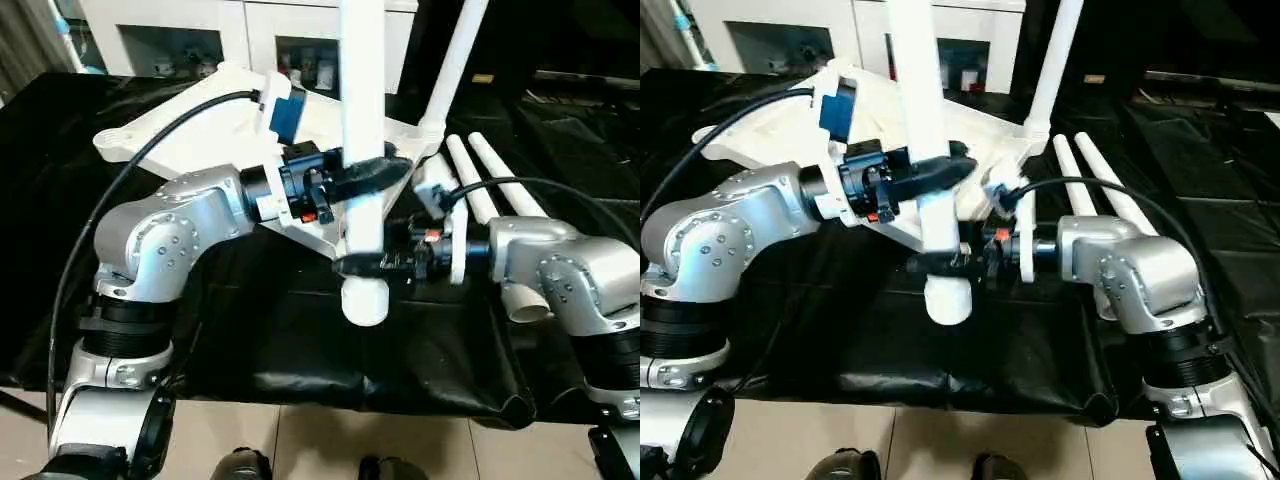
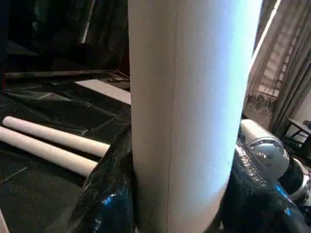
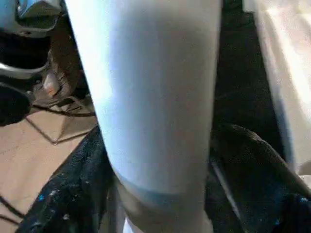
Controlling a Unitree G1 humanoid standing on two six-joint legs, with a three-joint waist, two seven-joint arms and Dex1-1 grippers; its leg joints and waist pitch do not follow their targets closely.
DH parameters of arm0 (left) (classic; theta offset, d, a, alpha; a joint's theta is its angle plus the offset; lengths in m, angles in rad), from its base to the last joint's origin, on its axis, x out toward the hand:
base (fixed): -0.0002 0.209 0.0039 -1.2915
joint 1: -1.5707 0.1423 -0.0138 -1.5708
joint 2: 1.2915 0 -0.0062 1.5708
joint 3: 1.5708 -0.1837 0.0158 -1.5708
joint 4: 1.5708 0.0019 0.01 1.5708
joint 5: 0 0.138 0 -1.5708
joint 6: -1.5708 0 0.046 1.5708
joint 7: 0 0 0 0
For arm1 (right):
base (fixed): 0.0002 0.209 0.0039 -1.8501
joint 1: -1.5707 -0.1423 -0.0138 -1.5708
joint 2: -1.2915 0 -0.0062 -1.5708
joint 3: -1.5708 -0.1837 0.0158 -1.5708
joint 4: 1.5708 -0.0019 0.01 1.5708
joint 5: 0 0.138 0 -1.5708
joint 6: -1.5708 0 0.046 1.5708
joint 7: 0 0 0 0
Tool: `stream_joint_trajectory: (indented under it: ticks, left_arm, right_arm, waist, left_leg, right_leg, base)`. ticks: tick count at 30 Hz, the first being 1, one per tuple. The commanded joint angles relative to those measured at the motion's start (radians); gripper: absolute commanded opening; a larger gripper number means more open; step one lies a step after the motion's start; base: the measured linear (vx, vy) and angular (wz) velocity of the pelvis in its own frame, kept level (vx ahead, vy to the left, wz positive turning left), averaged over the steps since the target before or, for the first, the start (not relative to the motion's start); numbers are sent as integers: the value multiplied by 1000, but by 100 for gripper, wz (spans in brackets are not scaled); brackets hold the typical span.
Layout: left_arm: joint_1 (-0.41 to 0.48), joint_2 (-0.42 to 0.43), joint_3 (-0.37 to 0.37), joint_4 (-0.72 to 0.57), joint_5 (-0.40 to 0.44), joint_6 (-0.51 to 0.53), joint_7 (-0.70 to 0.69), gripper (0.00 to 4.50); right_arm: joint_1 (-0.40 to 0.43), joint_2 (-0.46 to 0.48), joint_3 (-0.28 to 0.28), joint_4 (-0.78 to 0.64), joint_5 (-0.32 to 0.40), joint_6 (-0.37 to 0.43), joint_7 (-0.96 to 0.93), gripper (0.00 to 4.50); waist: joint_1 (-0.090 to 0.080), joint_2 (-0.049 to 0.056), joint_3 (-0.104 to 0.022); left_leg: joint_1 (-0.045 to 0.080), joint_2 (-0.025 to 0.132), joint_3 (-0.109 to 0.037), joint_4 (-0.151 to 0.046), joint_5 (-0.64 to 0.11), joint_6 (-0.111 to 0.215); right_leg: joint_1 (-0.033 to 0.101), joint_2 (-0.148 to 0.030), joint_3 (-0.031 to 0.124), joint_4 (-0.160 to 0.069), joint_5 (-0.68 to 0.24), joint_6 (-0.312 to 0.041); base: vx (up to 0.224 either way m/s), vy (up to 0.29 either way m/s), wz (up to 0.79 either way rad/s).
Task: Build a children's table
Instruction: Pick table leg
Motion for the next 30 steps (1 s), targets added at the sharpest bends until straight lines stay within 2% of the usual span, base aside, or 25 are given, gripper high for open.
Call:
stream_joint_trajectory:
  ticks: [1, 8, 14, 19, 21, 30]
  left_arm:
    - [-21, 8, -7, -19, -9, -12, -13, 181]
    - [-21, 8, -13, -19, -4, -12, -32, 181]
    - [-16, 12, -29, -21, -2, -12, -46, 181]
    - [-18, 12, -32, -15, 2, -15, -49, 181]
    - [-19, 12, -31, -14, 4, -15, -52, 181]
    - [-20, 17, -35, -13, 5, -15, -57, 181]
  right_arm:
    - [-11, -15, 13, -16, 15, 11, 17, 300]
    - [-10, -8, 23, -3, -2, 4, 30, 240]
    - [-17, 2, 15, 7, 1, -8, 32, 209]
    - [-18, 15, 0, 7, 9, -26, 29, 209]
    - [-19, 18, -5, 6, 17, -18, 27, 272]
    - [-20, 21, -11, 7, 10, -29, 23, 287]
  waist:
    - [4, -13, -102]
    - [7, -14, -101]
    - [7, -13, -103]
    - [7, -12, -104]
    - [7, -12, -104]
    - [8, -12, -105]
  left_leg:
    - [24, 36, -16, -60, -146, 38]
    - [24, 35, -16, -59, -159, 29]
    - [24, 35, -17, -58, -156, 28]
    - [24, 35, -17, -57, -151, 31]
    - [24, 34, -17, -58, -153, 30]
    - [24, 34, -17, -57, -152, 30]
  right_leg:
    - [64, -45, 25, -59, -237, -206]
    - [62, -46, 25, -61, -262, -198]
    - [62, -46, 24, -59, -256, -196]
    - [62, -45, 24, -58, -242, -202]
    - [63, -45, 24, -58, -246, -203]
    - [63, -45, 24, -57, -238, -206]
  base:
    - [0, 0, 0]
    - [0, 0, 0]
    - [0, 0, 0]
    - [0, 0, 0]
    - [0, 0, 0]
    - [0, 0, 0]
